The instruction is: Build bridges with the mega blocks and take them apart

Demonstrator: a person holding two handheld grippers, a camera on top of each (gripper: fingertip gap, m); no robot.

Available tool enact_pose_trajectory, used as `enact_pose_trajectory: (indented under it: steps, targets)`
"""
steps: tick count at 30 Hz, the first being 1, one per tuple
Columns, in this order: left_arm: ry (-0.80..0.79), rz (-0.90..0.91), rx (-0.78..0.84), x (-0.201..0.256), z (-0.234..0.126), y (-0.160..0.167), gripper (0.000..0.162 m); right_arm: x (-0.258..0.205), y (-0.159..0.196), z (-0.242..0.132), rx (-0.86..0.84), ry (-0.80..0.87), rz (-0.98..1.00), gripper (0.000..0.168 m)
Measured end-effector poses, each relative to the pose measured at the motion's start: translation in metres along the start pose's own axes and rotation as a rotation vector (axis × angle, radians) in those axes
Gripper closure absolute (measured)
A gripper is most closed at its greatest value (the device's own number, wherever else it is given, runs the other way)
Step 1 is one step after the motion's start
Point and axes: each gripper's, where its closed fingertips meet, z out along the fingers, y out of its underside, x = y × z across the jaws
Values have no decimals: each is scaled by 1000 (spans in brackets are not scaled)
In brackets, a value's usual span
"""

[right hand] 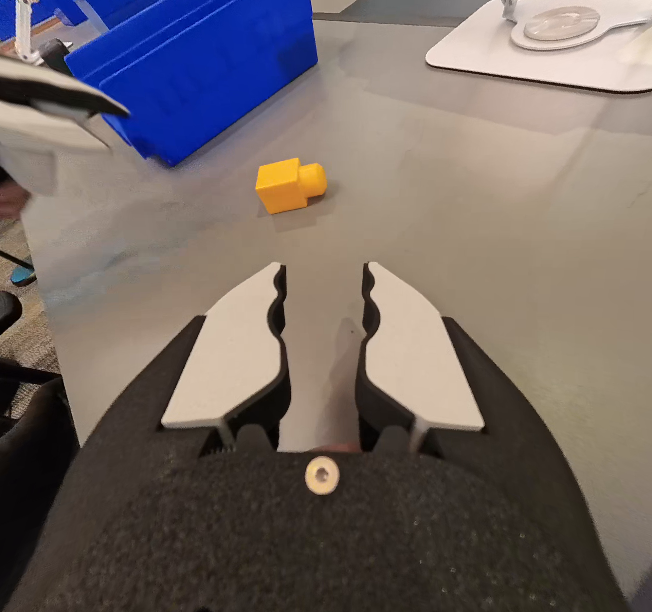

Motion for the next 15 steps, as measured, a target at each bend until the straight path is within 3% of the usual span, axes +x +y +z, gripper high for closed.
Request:
enact_pose_trajectory:
  steps: [3, 5, 9, 11, 15]
  targets:
    - [-169, 40, -38, -60, -47, -8, 96, -4, 0, 1, -3, -25, 6, 127]
    - [-265, 58, -128, -108, -59, -5, 96, -6, 0, 2, -4, -35, 7, 127]
    - [-392, -46, -328, -199, -43, 15, 80, -7, 1, 2, -9, -32, 2, 128]
    - [-420, -109, -343, -229, -28, 18, 89, -6, 0, 1, -7, -27, -1, 128]
    - [-496, -144, -401, -267, -7, 30, 83, -5, 0, 1, -9, -24, -2, 128]
